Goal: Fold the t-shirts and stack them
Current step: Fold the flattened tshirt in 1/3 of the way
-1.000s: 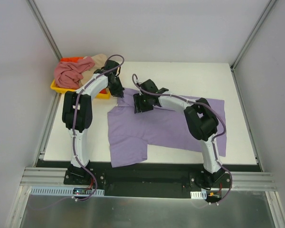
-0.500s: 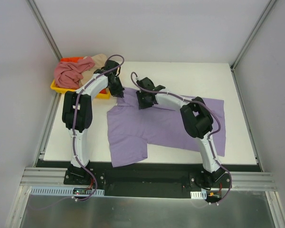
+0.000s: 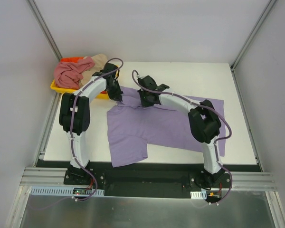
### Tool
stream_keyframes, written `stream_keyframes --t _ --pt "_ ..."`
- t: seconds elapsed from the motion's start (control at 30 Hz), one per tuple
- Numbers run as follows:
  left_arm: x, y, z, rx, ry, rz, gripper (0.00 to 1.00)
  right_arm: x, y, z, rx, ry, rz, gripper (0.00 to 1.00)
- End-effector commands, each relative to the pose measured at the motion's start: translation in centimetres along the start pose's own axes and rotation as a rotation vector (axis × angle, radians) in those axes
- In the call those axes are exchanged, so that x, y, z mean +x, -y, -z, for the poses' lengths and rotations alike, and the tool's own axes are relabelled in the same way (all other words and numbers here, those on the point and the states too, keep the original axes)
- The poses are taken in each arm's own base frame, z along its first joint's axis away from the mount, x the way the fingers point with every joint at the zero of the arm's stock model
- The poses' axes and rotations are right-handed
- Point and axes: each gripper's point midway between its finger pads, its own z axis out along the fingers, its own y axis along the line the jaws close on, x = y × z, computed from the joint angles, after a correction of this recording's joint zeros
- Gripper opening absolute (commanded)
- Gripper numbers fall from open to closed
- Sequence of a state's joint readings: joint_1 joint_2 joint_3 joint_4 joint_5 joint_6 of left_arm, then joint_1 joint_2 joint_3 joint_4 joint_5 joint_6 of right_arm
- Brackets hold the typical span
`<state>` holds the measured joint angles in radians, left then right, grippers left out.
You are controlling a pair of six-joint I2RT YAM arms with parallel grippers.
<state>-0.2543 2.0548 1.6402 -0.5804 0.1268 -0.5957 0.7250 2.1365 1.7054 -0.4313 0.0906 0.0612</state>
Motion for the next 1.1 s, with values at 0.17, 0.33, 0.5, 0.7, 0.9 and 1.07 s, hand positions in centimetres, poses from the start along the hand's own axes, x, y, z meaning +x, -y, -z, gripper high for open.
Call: stream_keyframes --t 0.17,0.33,0.5,0.7,0.9,1.07 --pt "5.7 -0.8 5.2 0.031 -0.038 0.028 0.0 2.3 0.8 8.0 -0.061 -0.004 0.096 0.01" --pt "10.2 -2.2 5.7 -0.014 -0.074 0.019 0.0 4.3 0.3 9.3 -0.128 -0.041 0.104 0.02" --pt "12.5 -3.6 6.7 -0.027 -0.079 0.042 0.0 6.4 0.7 9.6 -0.13 -0.076 0.077 0.03" --pt "15.5 -4.5 6.8 -0.035 -0.134 0.027 0.18 8.8 1.4 9.8 -0.13 -0.102 0.065 0.31" --pt "14.1 -3.2 9.2 0.014 -0.07 -0.006 0.75 8.1 2.9 12.1 -0.081 -0.037 0.0 0.82" --pt "10.2 0.0 11.8 0.079 0.073 -0.104 0.99 6.9 9.1 13.9 0.001 0.031 -0.19 0.96"
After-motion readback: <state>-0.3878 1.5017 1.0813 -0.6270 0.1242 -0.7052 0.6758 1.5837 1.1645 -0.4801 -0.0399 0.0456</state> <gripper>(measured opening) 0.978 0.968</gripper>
